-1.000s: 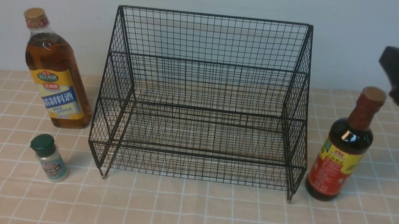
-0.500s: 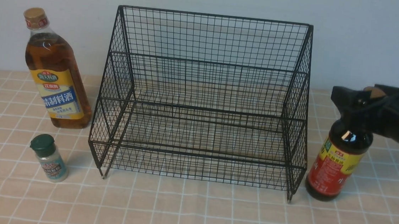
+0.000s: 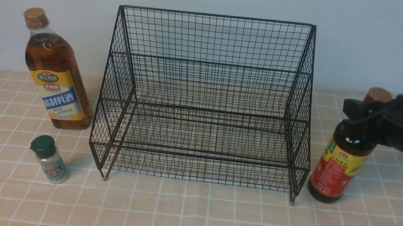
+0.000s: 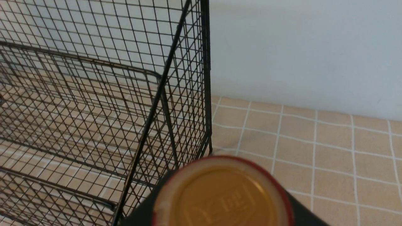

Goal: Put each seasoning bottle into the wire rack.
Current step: Use the right arm to grab the condiment bottle closest to it, then use the right arm to put the condiment bottle back on the shelf

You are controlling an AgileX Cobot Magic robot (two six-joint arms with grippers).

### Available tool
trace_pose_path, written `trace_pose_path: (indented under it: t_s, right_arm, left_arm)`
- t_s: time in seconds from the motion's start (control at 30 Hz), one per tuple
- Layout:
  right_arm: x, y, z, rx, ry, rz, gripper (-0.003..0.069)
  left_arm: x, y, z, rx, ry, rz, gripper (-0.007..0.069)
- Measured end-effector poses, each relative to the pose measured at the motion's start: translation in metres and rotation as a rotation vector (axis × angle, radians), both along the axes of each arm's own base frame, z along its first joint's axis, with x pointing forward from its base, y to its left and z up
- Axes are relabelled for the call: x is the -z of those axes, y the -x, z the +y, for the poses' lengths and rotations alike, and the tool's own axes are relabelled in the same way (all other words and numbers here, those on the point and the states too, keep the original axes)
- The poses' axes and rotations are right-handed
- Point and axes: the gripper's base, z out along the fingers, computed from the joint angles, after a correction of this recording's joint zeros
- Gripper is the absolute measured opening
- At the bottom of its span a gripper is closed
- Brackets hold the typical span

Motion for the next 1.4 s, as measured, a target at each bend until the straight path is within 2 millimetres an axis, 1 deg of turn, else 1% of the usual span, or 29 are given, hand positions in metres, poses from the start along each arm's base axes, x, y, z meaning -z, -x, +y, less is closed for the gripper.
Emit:
trace_pose_path:
  t_s: [0.07,0.13,0.17,0.2,0.23,0.27,0.3,0.4,0.43,0.47,0.5,0.53,0.57,0.67,0.7,0.73,0.8,0.83,0.9,1.0,1.03,1.07,1.17,1.23,1.3,1.4]
  right_arm:
    - [-0.004,0.004,-0.002,0.005,0.009,0.004,0.0268]
    - [-0.014,0.010,-0.004,0.005,0.037,-0.009,0.0268]
    - [-0.014,0.011,-0.004,0.006,0.042,-0.005,0.0268]
    - [-0.022,0.012,-0.005,0.007,0.053,-0.018,0.0268]
    - [-0.036,0.014,-0.006,0.010,0.071,-0.039,0.0268]
    - [-0.037,0.014,-0.007,0.012,0.074,-0.037,0.0268]
    - [-0.061,0.015,-0.008,0.020,0.079,-0.083,0.0268]
    - [-0.093,0.018,-0.010,0.035,0.067,-0.148,0.0268]
    - [-0.099,0.019,-0.010,0.036,0.064,-0.162,0.0268]
    - [-0.110,0.020,-0.010,0.041,0.053,-0.187,0.0268]
    - [-0.128,0.021,-0.010,0.042,0.037,-0.231,0.0268]
    - [-0.130,0.022,-0.009,0.041,0.036,-0.235,0.0268]
    - [-0.143,0.023,-0.007,0.032,0.025,-0.267,0.0268]
    - [-0.167,0.028,0.006,-0.019,0.002,-0.333,0.0268]
    - [-0.168,0.028,0.007,-0.024,0.000,-0.337,0.0268]
    - [-0.177,0.032,0.017,-0.066,-0.018,-0.362,0.0268]
    - [-0.185,0.035,0.029,-0.113,-0.043,-0.393,0.0268]
    - [-0.185,0.034,0.029,-0.113,-0.043,-0.394,0.0268]
    - [-0.190,0.031,0.044,-0.169,-0.070,-0.435,0.0268]
    - [-0.185,0.021,0.057,-0.203,-0.080,-0.446,0.0268]
    - [-0.181,0.017,0.060,-0.211,-0.080,-0.439,0.0268]
    - [-0.173,0.008,0.065,-0.216,-0.073,-0.417,0.0268]
    - [-0.155,-0.010,0.075,-0.223,-0.060,-0.373,0.0268]
    - [-0.150,-0.015,0.077,-0.224,-0.058,-0.362,0.0268]
    - [-0.140,-0.024,0.082,-0.227,-0.064,-0.344,0.0268]
    - [-0.135,-0.031,0.087,-0.234,-0.076,-0.357,0.0268]
  left_arm:
    - [0.000,0.000,0.000,0.000,0.000,0.000,-0.0007]
    - [0.000,0.000,0.000,0.000,0.000,0.000,-0.0007]
    - [0.000,0.000,0.000,0.000,0.000,0.000,-0.0007]
    - [0.000,0.000,0.000,0.000,0.000,0.000,-0.0007]
    - [0.000,0.000,0.000,0.000,0.000,0.000,-0.0007]
    - [0.000,0.000,0.000,0.000,0.000,0.000,-0.0007]
    - [0.000,0.000,0.000,0.000,0.000,0.000,-0.0007]
    - [0.000,0.000,0.000,0.000,0.000,0.000,-0.0007]
    - [0.000,0.000,0.000,0.000,0.000,0.000,-0.0007]
    - [0.000,0.000,0.000,0.000,0.000,0.000,-0.0007]
    - [0.000,0.000,0.000,0.000,0.000,0.000,-0.0007]
    - [0.000,0.000,0.000,0.000,0.000,0.000,-0.0007]
    - [0.000,0.000,0.000,0.000,0.000,0.000,-0.0007]
    - [0.000,0.000,0.000,0.000,0.000,0.000,-0.0007]
    - [0.000,0.000,0.000,0.000,0.000,0.000,-0.0007]
    - [0.000,0.000,0.000,0.000,0.000,0.000,-0.0007]
    - [0.000,0.000,0.000,0.000,0.000,0.000,-0.0007]
    - [0.000,0.000,0.000,0.000,0.000,0.000,-0.0007]
    - [0.000,0.000,0.000,0.000,0.000,0.000,-0.0007]
    - [0.000,0.000,0.000,0.000,0.000,0.000,-0.0007]
    - [0.000,0.000,0.000,0.000,0.000,0.000,-0.0007]
    - [0.000,0.000,0.000,0.000,0.000,0.000,-0.0007]
    - [0.000,0.000,0.000,0.000,0.000,0.000,-0.0007]
    - [0.000,0.000,0.000,0.000,0.000,0.000,-0.0007]
    - [0.000,0.000,0.000,0.000,0.000,0.000,-0.0007]
    - [0.000,0.000,0.000,0.000,0.000,0.000,-0.0007]
